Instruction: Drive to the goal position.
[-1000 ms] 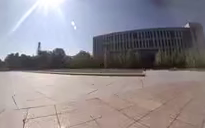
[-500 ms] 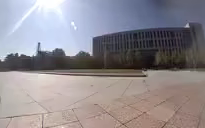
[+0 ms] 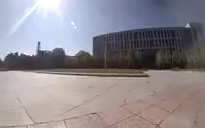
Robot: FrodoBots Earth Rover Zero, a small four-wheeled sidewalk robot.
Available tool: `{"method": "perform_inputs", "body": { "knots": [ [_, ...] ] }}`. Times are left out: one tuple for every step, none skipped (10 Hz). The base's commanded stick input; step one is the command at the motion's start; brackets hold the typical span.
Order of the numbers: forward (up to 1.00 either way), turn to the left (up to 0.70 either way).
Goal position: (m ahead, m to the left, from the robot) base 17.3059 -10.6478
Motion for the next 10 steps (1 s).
{"method": "perform_inputs", "body": {
  "knots": [
    [0.7,-0.13],
    [0.7,-0.21],
    [0.7,-0.29],
    [0.7,-0.29],
    [0.7,-0.22],
    [0.7,-0.15],
    [0.7,-0.08],
    [0.7,-0.01],
    [0.7,-0.01],
    [0.7,-0.03]
  ]
}}
